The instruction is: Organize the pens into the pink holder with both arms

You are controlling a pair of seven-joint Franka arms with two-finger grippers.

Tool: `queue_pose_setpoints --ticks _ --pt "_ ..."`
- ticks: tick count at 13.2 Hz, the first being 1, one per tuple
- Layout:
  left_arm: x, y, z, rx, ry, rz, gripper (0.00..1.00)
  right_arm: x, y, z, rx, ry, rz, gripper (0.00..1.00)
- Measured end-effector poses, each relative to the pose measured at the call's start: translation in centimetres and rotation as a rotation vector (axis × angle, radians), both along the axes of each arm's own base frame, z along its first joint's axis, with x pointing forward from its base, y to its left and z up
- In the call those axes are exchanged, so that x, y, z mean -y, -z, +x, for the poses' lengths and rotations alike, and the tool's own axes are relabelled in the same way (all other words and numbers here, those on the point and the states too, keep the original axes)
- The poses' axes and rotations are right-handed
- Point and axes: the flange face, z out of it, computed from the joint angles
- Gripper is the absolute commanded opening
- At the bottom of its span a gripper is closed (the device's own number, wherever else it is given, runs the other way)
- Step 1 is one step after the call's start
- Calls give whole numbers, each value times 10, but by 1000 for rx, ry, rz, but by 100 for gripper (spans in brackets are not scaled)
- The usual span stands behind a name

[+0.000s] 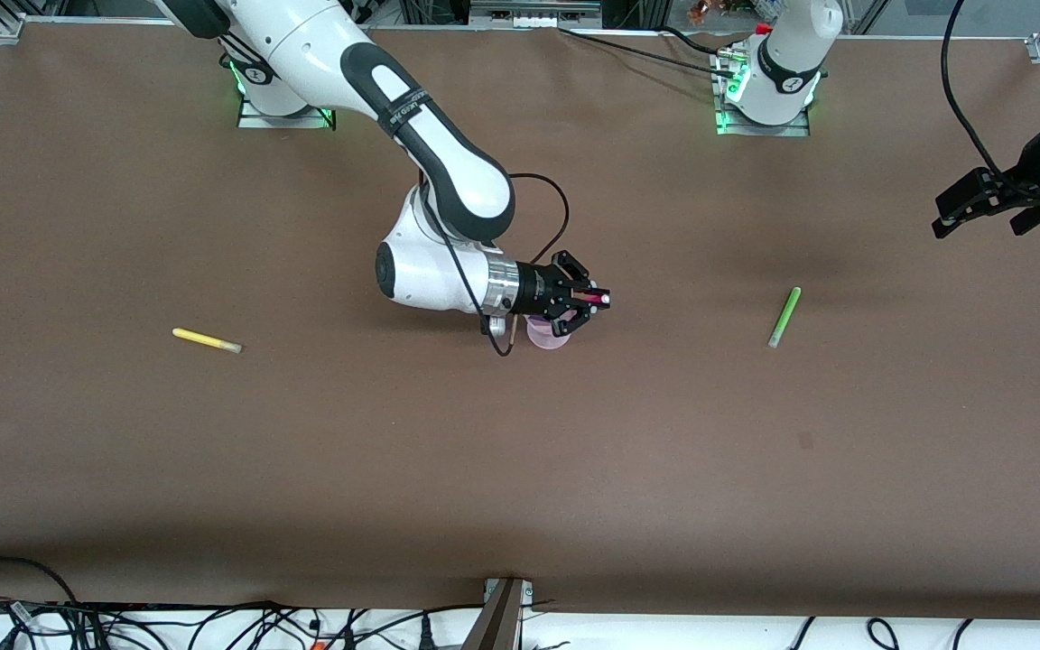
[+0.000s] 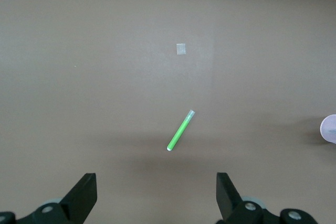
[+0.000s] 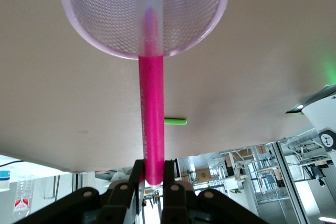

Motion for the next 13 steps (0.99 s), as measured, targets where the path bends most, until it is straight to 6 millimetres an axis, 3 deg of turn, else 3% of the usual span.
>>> queue_pose_setpoints --ticks 4,9,13 --pt "3 3 -4 -35 5 -1 100 2 3 0 3 -11 6 4" --pt "10 2 -4 -38 17 0 100 26 7 15 -23 -57 52 6" --pt "21 2 -4 -38 22 2 100 24 7 13 -18 -55 82 7"
